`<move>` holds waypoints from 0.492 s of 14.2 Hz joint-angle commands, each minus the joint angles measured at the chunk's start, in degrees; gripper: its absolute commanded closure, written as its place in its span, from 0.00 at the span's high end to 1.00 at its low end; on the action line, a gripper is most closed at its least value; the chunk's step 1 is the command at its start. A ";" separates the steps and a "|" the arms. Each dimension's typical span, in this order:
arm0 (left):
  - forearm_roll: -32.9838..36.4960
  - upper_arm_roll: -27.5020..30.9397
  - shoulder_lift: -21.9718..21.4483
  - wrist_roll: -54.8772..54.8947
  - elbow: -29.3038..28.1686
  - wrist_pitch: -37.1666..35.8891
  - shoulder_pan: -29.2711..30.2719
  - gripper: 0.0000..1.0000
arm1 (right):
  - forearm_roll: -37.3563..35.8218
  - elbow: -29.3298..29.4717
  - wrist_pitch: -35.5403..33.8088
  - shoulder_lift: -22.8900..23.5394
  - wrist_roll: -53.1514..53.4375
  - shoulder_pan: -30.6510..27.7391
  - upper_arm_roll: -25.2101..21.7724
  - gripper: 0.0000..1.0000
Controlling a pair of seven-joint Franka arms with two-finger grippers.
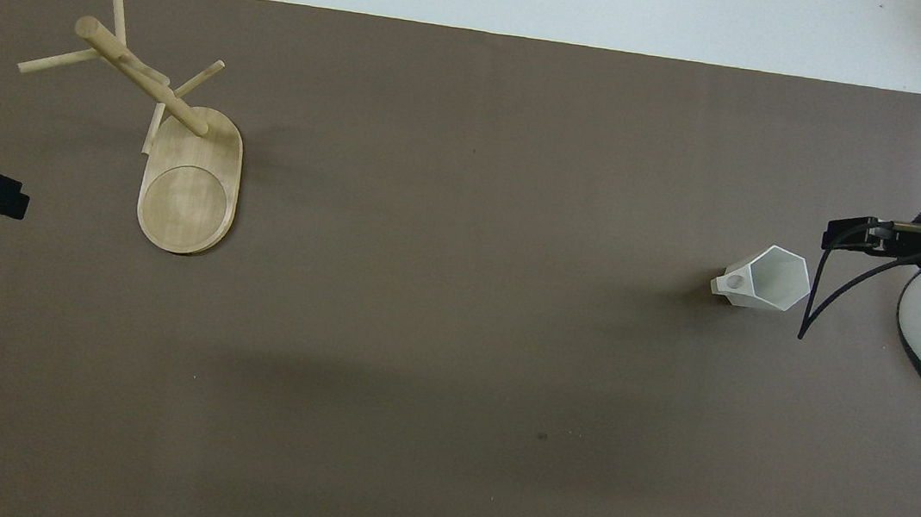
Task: Hang cup on rack
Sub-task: 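Reach the right gripper toward the white hexagonal cup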
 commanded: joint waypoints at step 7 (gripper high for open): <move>0.28 -0.08 -1.57 0.20 -1.55 -0.48 0.37 1.00 | -0.23 -6.43 4.89 0.58 -0.36 -0.04 0.40 1.00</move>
